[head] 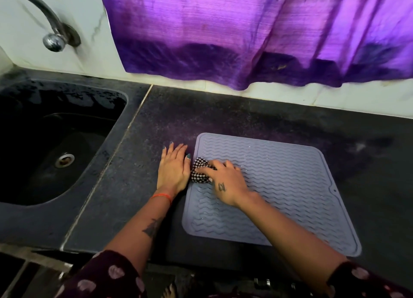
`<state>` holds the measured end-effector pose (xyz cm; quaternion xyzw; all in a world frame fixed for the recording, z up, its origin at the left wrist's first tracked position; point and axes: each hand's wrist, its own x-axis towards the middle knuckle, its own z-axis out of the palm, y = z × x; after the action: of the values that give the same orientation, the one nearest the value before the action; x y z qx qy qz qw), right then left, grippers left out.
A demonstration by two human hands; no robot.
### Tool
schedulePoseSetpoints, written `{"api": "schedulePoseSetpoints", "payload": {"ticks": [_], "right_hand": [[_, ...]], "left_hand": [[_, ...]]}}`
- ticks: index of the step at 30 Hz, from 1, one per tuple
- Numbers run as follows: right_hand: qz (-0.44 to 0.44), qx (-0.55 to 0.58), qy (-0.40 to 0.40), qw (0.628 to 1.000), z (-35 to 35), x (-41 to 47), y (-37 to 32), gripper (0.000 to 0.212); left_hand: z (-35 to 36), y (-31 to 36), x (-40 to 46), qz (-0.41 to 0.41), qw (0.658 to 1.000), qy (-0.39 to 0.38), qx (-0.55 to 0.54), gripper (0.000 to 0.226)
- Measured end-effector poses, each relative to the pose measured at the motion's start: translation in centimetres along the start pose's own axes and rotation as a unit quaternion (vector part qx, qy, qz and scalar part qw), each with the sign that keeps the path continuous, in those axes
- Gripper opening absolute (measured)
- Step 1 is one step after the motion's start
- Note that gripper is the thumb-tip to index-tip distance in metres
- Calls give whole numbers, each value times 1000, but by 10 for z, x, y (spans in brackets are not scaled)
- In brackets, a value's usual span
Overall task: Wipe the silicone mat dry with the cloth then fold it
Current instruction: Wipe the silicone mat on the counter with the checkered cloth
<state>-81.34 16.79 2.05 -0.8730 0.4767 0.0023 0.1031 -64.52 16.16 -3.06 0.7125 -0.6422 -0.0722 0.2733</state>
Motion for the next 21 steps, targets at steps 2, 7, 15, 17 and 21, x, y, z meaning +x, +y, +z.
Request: {"api": "schedulePoseSetpoints", "payload": {"ticks": [2,7,15,17,21], "right_hand": [[0,0,27,1000,9,-16,-3,70],[-4,14,30,999,13,-16,-3,70],[-21,37,36,998,24,-37,-15,71],[-29,47,25,998,21,-33,-11,65],[-33,76,-5,997,10,-34,-9,58]], "left_hand": [[0,1,1,-4,1000,2,-5,64],[1,1,0,-5,1000,-11,-1,57],[0,-1,-1,-5,1000,-17,10,58],[0,0,-2,-3,1000,-22,13,59],[0,0,-5,0,1000,-19,17,59]]}}
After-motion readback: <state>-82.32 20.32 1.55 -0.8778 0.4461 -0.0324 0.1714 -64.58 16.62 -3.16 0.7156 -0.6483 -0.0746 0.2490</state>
